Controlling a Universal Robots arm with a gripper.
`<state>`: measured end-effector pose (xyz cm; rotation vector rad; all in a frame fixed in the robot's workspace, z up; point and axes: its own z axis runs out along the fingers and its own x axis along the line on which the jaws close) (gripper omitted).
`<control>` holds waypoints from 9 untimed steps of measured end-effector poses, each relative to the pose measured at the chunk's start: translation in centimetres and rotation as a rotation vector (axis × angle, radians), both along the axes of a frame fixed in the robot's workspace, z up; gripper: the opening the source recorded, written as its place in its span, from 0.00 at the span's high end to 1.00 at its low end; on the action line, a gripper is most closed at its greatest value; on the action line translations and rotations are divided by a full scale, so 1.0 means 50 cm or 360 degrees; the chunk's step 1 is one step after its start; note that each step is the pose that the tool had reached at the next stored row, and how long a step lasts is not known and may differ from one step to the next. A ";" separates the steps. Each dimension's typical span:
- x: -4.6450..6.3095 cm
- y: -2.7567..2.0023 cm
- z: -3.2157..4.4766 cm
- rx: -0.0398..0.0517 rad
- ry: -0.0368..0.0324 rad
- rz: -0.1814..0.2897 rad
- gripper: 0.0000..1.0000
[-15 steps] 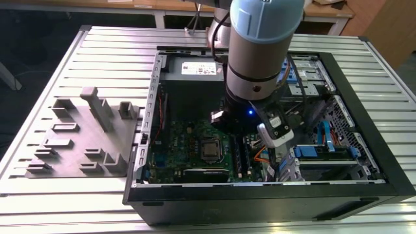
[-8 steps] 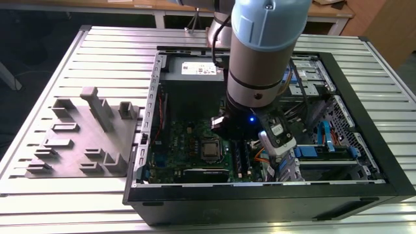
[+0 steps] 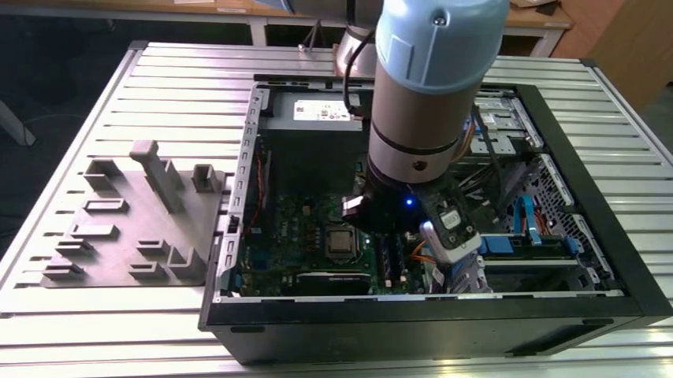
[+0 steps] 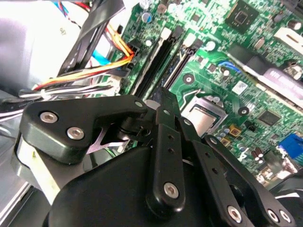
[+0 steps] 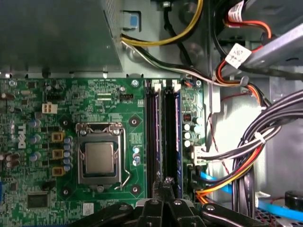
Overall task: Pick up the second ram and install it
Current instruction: 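Press down the second ram until it locks into place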
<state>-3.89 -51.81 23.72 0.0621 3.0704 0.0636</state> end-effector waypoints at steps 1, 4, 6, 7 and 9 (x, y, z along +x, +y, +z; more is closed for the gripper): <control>0.000 -0.0016 -0.001 0.0000 0.0000 -0.0002 0.93; 0.000 -0.0029 -0.003 0.0000 0.0000 -0.0007 0.93; 0.000 -0.0034 -0.006 0.0000 0.0000 -0.0011 0.93; 0.000 -0.0035 -0.009 0.0000 0.0000 -0.0013 0.93; 0.000 -0.0040 -0.012 0.0000 0.0000 -0.0016 0.93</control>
